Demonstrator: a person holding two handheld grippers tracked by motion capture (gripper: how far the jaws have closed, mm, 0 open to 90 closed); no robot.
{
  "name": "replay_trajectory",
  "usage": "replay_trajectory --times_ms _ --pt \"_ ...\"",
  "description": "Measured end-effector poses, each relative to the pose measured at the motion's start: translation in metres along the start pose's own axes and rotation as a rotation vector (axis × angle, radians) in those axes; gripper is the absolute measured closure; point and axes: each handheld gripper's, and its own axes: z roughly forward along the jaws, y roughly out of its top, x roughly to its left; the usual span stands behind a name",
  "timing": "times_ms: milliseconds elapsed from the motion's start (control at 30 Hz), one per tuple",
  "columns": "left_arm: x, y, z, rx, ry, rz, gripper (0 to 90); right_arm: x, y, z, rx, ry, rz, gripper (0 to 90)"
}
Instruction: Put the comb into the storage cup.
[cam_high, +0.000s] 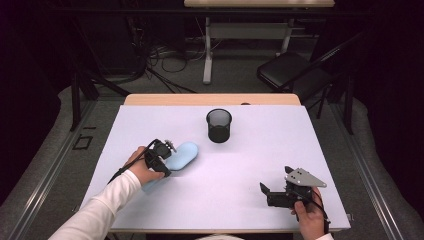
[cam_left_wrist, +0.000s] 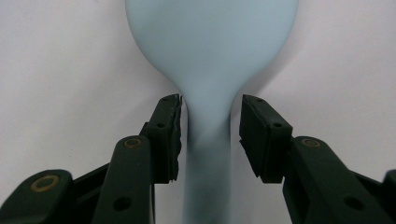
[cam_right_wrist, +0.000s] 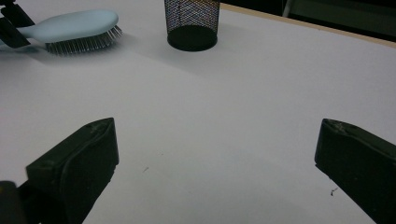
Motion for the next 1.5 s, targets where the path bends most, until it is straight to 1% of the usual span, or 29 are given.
replay_trajectory --times_ms 367,667,900,1000,1033,1500 --pt "0.0002 0.0008 0.0045 0.016 -0.007 0.000 64.6 0.0000 -0.0001 0.0002 0.002 0.003 -0.002 0.0" --pt "0.0007 0.0021 0.0067 0.026 0.000 -0.006 67.7 0.0000 -0.0003 0.0004 0.005 0.004 -0.002 0.0" --pt "0.0002 0.0026 0.0078 0.029 0.006 -0.005 68.8 0.0000 -0.0003 0.0005 0.006 0.004 -0.001 0.0" --pt "-0.0002 0.0032 0.0081 0.037 0.009 -0.007 69.0 0.0000 -0.0003 0.0005 0.007 0.005 0.001 0.0" --pt "-0.0006 0.0031 0.0086 0.031 0.010 -0.010 69.1 -0.0001 -0.0003 0.0005 0.007 0.005 -0.001 0.0" --pt "-0.0014 0.0032 0.0086 0.032 0.016 -0.014 69.9 0.0000 -0.0003 0.0005 0.007 0.007 0.001 0.0"
